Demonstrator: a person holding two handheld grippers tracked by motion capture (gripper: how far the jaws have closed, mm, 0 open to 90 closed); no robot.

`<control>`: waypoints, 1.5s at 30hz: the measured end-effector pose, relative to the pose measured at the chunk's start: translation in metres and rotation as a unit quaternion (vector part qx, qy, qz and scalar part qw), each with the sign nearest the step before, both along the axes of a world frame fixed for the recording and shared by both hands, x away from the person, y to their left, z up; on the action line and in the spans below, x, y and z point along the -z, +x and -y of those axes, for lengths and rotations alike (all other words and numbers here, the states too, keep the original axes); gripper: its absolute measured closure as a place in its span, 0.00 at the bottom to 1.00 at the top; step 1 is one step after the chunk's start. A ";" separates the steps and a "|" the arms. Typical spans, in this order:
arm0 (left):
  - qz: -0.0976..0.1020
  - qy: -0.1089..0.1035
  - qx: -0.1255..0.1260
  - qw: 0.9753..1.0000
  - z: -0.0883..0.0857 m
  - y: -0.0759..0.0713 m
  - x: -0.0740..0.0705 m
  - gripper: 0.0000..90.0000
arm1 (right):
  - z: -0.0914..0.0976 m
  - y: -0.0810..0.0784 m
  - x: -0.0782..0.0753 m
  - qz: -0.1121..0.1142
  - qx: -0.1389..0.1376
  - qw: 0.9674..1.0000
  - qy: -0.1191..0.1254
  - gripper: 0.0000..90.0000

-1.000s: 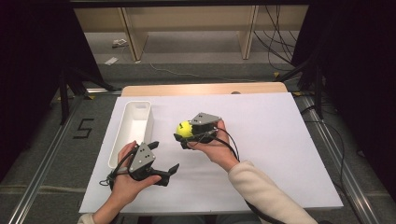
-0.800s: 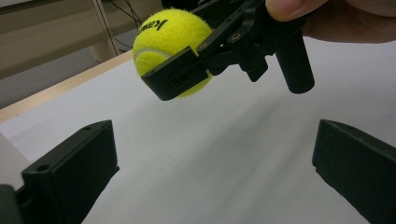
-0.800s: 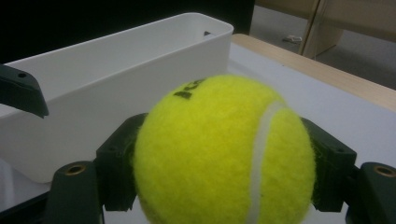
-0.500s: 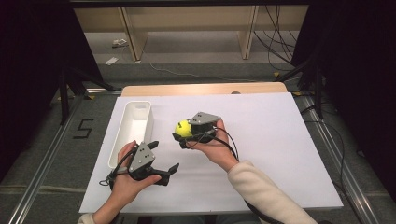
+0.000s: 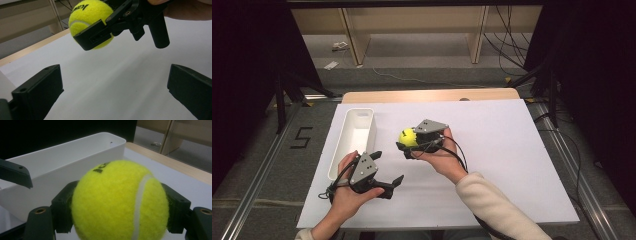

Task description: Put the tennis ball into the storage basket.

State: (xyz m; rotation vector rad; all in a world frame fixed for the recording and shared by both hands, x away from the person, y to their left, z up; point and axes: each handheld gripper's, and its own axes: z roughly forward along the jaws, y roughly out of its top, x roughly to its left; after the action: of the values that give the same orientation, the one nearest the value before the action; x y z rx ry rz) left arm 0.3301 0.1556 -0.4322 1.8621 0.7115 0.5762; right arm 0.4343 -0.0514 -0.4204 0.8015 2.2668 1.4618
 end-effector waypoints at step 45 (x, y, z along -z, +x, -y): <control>0.001 0.001 0.000 1.000 -0.001 0.000 0.000 0.00 | -0.016 -0.002 -0.007 0.014 -0.014 1.000 -0.001 0.30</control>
State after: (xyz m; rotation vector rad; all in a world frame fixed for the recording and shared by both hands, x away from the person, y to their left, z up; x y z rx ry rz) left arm 0.3304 0.1569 -0.4323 1.8634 0.7103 0.5781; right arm 0.4324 -0.0358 -0.4136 0.7462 2.2665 1.4747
